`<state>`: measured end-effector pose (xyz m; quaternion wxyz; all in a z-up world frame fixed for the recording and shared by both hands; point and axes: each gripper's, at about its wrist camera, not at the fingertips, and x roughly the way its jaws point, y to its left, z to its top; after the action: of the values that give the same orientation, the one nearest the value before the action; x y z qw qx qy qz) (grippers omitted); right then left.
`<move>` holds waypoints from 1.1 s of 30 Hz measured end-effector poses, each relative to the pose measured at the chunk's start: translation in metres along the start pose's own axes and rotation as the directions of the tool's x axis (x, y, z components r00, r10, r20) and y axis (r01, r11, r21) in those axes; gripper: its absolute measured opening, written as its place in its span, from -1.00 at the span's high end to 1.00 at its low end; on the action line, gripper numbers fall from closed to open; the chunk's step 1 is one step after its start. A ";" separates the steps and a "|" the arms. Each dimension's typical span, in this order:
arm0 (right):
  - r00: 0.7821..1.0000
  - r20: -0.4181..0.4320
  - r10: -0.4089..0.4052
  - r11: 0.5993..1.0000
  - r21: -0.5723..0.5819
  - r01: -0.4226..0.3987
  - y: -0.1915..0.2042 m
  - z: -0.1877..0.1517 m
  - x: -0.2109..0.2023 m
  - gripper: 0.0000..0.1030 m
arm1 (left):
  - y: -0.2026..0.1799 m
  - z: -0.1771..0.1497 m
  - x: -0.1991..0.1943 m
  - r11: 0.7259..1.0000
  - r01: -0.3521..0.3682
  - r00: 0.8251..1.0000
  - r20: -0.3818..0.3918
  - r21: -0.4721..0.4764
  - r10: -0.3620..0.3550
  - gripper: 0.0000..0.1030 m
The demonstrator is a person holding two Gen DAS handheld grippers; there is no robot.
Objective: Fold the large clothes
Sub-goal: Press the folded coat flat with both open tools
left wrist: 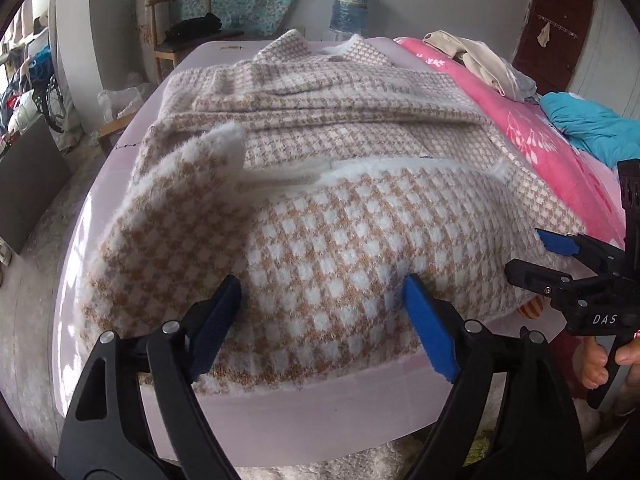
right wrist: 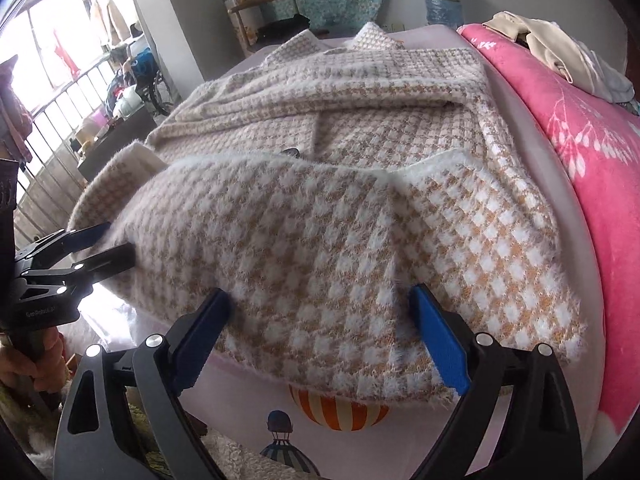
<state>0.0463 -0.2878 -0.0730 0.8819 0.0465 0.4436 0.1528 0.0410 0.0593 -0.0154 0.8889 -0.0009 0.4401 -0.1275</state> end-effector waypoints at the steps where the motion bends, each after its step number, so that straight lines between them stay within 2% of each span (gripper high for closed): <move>1: 1.000 -0.001 0.002 1.000 0.002 -0.002 0.000 0.000 0.000 -0.74 | 0.001 0.000 0.001 1.000 0.000 1.000 -0.002 -0.003 0.000 -0.59; 10: 0.999 0.050 0.019 0.999 0.031 -0.020 -0.001 0.012 -0.010 -0.74 | 0.006 0.000 0.008 0.999 0.015 0.999 -0.032 -0.036 -0.016 -0.67; 16: 1.000 0.013 -0.026 1.000 0.000 0.026 0.002 0.008 0.006 -0.74 | 0.007 0.000 0.010 0.999 0.024 0.999 -0.034 -0.044 -0.026 -0.68; 19: 1.000 0.009 -0.019 1.000 0.001 0.019 0.000 0.009 0.006 -0.74 | 0.007 0.001 0.006 0.999 0.029 0.999 -0.021 -0.035 -0.030 -0.68; 24: 1.000 0.002 -0.025 0.999 -0.022 0.025 0.001 0.007 0.007 -0.74 | 0.010 0.009 -0.015 0.999 0.031 0.998 0.060 -0.013 -0.030 -0.68; 29: 0.999 -0.036 -0.008 0.999 -0.037 0.007 -0.001 0.011 0.005 -0.74 | 0.021 0.020 -0.033 0.999 -0.028 0.990 0.139 -0.019 0.031 -0.66; 33: 0.999 -0.041 0.017 1.000 -0.019 -0.018 -0.005 0.018 -0.003 -0.74 | 0.034 0.030 -0.029 0.996 -0.090 0.987 0.134 -0.021 0.092 -0.64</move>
<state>0.0599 -0.2924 -0.0610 0.8718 0.0388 0.4594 0.1657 0.0549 0.0956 0.0220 0.9215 0.0040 0.3794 -0.0833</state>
